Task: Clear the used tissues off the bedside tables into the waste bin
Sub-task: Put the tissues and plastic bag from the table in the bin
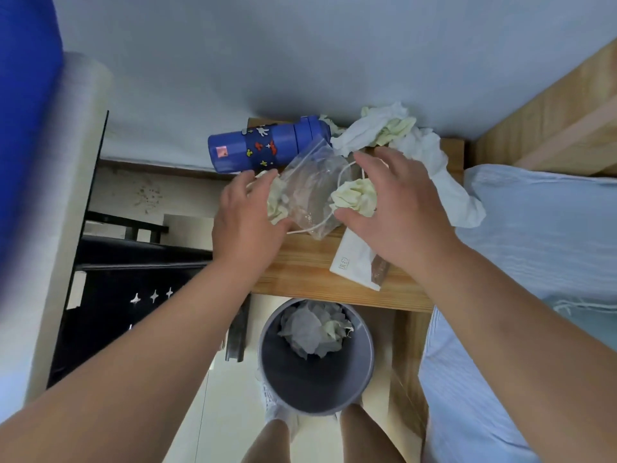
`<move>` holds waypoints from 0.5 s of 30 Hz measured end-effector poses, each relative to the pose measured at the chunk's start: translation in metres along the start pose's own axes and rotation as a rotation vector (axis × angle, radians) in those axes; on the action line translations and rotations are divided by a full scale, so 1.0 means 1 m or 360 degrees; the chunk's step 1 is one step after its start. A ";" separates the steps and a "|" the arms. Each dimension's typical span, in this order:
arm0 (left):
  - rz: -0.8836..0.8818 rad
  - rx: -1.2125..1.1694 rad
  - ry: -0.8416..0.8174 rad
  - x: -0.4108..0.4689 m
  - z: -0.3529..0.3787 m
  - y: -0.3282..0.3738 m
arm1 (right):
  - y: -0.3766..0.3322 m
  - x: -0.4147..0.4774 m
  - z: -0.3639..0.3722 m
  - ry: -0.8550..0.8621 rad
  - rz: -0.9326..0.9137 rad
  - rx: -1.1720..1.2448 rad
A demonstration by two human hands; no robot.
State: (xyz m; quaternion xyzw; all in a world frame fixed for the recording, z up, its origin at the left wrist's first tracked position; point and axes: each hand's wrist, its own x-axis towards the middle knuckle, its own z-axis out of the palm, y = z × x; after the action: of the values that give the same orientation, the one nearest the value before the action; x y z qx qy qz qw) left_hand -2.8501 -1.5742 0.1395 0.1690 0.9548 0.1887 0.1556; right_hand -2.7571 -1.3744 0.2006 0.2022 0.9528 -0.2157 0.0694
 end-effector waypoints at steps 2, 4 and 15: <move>-0.0012 0.0105 -0.0089 0.010 0.005 -0.002 | -0.002 0.009 0.009 -0.0121 0.0072 -0.0070; -0.0052 0.0170 -0.0160 0.015 0.012 -0.007 | 0.000 0.015 0.020 -0.0240 0.0115 -0.0176; -0.0343 -0.0534 -0.0025 -0.011 0.010 -0.017 | 0.016 0.000 0.025 0.0041 0.0130 0.0161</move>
State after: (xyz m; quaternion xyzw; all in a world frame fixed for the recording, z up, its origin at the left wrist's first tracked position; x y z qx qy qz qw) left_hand -2.8409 -1.5902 0.1259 0.0390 0.9213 0.3260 0.2082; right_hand -2.7493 -1.3724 0.1725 0.2468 0.9324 -0.2582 0.0556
